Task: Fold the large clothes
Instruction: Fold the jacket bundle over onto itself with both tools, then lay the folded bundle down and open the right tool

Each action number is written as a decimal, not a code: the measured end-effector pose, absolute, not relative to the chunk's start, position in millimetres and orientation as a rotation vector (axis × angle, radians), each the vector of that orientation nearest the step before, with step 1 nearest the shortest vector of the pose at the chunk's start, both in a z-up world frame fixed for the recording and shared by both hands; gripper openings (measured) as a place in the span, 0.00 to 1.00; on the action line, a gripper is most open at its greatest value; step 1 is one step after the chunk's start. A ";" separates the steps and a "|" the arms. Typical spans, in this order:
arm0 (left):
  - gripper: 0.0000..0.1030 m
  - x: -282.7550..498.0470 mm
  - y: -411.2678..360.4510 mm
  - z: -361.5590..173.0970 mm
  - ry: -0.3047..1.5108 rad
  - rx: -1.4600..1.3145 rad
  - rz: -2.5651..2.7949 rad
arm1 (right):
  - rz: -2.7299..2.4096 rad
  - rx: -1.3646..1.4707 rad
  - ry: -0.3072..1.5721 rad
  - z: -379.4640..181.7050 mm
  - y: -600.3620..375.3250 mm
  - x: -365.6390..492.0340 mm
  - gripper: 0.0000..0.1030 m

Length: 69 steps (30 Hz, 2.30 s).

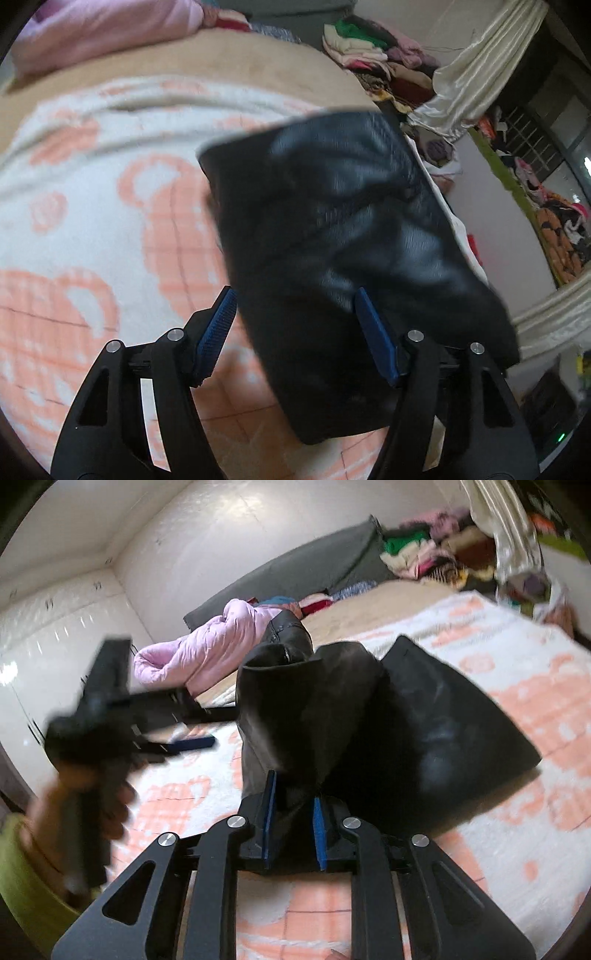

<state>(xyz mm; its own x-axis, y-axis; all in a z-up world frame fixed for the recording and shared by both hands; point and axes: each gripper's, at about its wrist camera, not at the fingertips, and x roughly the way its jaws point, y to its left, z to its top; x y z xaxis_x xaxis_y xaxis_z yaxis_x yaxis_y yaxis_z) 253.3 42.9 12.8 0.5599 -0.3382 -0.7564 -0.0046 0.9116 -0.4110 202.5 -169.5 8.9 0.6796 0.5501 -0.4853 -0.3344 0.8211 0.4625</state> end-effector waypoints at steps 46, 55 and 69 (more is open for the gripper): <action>0.65 248.3 41.6 4.5 0.983 -0.548 -0.363 | 0.600 0.271 0.798 87.8 -234.1 330.4 0.22; 0.81 265.4 -0.3 -13.4 1.065 -0.491 -0.371 | 0.549 0.379 0.848 16.6 -278.7 332.9 0.26; 0.92 278.8 -16.1 -28.4 1.087 -0.516 -0.360 | 0.468 0.515 0.840 0.5 -323.8 316.4 0.71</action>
